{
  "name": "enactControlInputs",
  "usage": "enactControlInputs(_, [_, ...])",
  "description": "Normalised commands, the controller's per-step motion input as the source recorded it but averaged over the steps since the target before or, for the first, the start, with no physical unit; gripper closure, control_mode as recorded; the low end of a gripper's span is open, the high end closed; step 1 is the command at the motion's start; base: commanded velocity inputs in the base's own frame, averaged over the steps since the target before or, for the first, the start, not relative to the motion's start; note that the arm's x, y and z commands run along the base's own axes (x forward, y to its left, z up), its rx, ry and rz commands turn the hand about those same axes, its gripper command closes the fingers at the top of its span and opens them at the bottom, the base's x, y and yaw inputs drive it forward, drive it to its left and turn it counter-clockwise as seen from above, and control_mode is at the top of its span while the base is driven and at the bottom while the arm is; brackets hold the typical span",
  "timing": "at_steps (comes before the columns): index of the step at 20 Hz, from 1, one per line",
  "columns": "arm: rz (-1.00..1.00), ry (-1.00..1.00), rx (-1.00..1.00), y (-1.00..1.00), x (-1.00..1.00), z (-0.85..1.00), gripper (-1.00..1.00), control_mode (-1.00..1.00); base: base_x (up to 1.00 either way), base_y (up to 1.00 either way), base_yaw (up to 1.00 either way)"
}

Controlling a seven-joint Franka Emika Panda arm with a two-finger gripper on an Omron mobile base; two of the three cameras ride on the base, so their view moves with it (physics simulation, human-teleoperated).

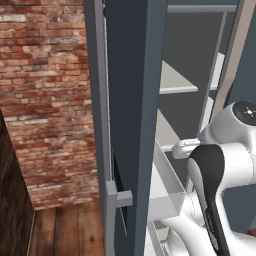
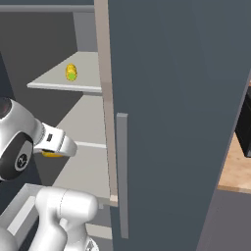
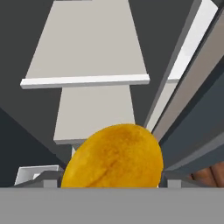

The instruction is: Take the mango, corn, and chicken drumstick from the freezer and place them in the bowl on the counter.

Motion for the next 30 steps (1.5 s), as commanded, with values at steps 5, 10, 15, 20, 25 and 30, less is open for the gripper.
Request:
enactControlInputs(5, [0.0,0.0,0.0,0.0,0.0,0.0,1.0,1.0,-0.78,-0.51,0.0])
enactControlInputs(10, [0.0,0.0,0.0,0.0,0.0,0.0,1.0,1.0,-0.17,-1.0,-0.07])
enactControlInputs(15, [0.0,0.0,0.0,0.0,0.0,0.0,1.0,1.0,0.15,-1.0,-0.05])
enactControlInputs(20, [0.0,0.0,0.0,0.0,0.0,0.0,1.0,1.0,0.08,-1.0,-0.04])
enactControlInputs(25, [0.0,0.0,0.0,0.0,0.0,0.0,1.0,1.0,0.16,-1.0,-0.01])
enactControlInputs(30, [0.0,0.0,0.0,0.0,0.0,0.0,1.0,1.0,0.3,-1.0,0.0])
